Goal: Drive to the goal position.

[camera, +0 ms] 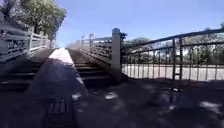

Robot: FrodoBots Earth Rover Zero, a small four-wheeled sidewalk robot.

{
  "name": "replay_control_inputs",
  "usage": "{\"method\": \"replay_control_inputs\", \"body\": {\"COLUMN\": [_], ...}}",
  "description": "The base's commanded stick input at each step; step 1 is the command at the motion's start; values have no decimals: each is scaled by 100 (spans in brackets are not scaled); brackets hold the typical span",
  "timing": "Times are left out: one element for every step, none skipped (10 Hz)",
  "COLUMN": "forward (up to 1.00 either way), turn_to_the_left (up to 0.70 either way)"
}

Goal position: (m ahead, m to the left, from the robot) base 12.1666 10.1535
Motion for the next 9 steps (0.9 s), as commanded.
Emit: {"method": "replay_control_inputs", "body": {"forward": [45,45,45,45,45,45,45,45,45], "turn_to_the_left": [27,27,27,25,0,0,0,0,0]}}
